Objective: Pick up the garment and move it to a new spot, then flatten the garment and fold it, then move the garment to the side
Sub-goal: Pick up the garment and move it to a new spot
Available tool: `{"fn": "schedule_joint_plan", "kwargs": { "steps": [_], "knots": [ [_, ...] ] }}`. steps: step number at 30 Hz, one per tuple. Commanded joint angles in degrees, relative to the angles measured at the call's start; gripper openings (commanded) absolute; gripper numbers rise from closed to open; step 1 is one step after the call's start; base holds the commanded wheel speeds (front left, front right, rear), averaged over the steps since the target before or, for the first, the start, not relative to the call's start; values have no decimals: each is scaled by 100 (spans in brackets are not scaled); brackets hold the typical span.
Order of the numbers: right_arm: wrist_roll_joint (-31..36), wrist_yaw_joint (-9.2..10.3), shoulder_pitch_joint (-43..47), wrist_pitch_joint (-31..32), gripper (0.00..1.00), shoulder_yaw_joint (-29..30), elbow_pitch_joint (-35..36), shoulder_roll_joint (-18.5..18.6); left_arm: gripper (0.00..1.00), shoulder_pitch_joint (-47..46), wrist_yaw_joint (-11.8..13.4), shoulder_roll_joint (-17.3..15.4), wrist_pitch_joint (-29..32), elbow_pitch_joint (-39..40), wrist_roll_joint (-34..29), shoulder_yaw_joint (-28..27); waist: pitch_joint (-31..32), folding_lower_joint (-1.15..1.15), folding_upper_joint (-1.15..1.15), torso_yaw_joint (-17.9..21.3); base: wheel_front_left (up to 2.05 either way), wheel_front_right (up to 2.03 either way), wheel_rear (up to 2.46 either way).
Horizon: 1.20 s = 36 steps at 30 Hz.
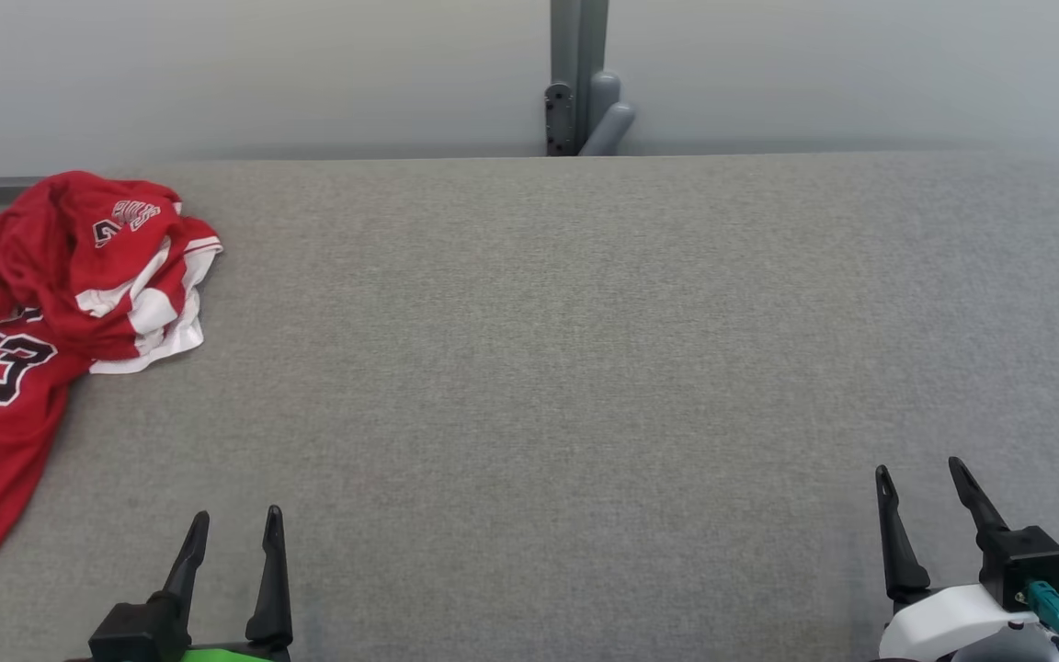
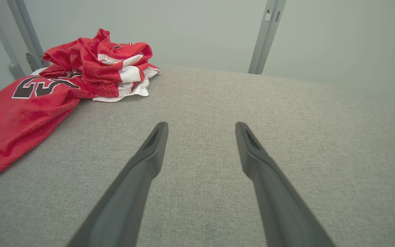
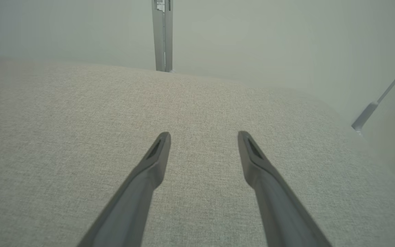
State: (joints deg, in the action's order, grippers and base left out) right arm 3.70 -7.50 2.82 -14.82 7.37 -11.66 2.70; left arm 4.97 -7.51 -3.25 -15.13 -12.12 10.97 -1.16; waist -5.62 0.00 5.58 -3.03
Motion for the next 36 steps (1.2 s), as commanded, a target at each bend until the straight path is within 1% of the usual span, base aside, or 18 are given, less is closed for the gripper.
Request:
{"fn": "schedule_joint_plan", "kwargs": {
  "steps": [1,5,9,11,14,19,25,28,31,34,36],
  "knots": [
    [-33,2,81,-36,100,-16,-5,10,100,-37,1,-17,-4,-32,-6,4,62,0,0,-356,0,0,0],
    [-86,2,176,-36,100,-83,-43,10,100,52,1,-63,-4,-67,-39,-6,182,0,0,-954,0,0,0],
    [-146,2,156,-36,100,-296,-93,11,100,250,1,-92,-3,-84,-68,-141,319,0,0,-1533,0,0,0],
    [-185,2,104,-36,100,-443,-120,9,100,359,1,-102,-4,-74,-78,-224,378,0,0,-1741,0,0,0],
    [-255,3,31,-36,100,-649,-155,10,100,502,1,-101,-4,-60,-90,-315,433,0,0,-1945,0,0,0],
    [-343,3,-15,-36,100,-856,-163,13,100,608,1,-96,-4,-20,-76,-384,437,0,0,-2037,0,0,0],
    [-330,3,2,-36,100,-906,-143,17,100,456,1,-66,-4,1,-1,-496,250,0,0,-1911,0,0,0],
    [-169,3,-102,-36,100,-821,-91,17,100,14,1,-45,-4,-32,184,-535,-129,0,0,-1797,0,0,0],
    [31,3,-250,-36,100,-719,-23,14,100,-601,1,-97,-4,-246,397,-384,-598,0,0,-1771,0,0,0],
    [331,3,-525,-36,100,-644,75,19,100,-1545,1,-266,-3,-694,665,-106,-1224,0,0,-1780,0,0,0],
    [525,3,-752,-36,100,-633,163,34,100,-2319,1,-322,115,-1148,1000,67,-1669,0,0,-1793,0,0,0]
  ]
}}
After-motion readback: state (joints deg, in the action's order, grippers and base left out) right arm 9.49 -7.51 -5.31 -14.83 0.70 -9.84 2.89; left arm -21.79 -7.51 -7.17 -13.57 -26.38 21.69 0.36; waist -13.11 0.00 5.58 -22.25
